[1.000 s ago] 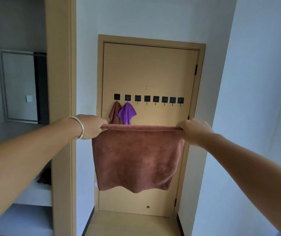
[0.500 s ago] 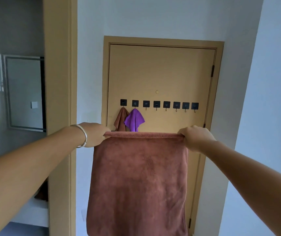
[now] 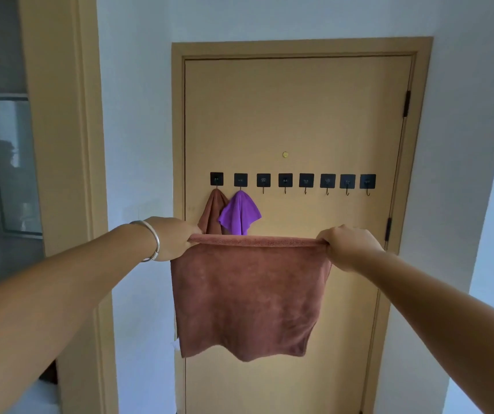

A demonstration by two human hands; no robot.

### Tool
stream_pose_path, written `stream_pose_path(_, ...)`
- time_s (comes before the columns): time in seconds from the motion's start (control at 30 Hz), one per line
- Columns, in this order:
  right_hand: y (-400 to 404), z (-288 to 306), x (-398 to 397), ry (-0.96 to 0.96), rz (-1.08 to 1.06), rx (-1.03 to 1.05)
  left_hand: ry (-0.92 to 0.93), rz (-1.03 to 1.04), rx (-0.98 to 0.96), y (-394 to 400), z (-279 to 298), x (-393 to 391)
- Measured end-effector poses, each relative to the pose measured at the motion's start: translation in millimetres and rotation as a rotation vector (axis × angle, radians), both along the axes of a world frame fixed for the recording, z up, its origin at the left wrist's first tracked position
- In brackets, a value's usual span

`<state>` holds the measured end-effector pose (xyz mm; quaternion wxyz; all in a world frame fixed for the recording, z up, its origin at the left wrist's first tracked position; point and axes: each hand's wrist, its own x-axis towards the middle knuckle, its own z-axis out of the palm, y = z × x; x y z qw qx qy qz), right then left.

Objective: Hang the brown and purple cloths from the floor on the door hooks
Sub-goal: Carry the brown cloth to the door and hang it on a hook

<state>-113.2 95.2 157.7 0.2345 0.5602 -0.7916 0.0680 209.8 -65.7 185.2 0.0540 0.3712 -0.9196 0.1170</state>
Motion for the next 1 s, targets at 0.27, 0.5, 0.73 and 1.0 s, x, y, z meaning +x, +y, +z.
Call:
stream_pose_path(0.27, -78.0, -19.0, -41.1, -0.02, -0.022, 0.043, -0.019, -0.032, 0.042, -85.2, -15.7, -50.4)
stream_pose_path(0.5, -154.3, -3.5, -69.7, 0.009, -0.083, 0.038, 0.026, -0.114, 0.028, -176.6, -1.3, -86.7)
stream_pose_path(0.73, -220.3, 0.7, -92.9, -0.018, -0.135, 0.038, 0.023, -0.197, 0.038, -261.6, -4.4, -121.3)
stream_pose_path(1.0, -265.8, -7.9, -131.8, -0.056, -0.193, 0.036, 0.023, -0.254, 0.071, -319.8, -20.9, -171.2)
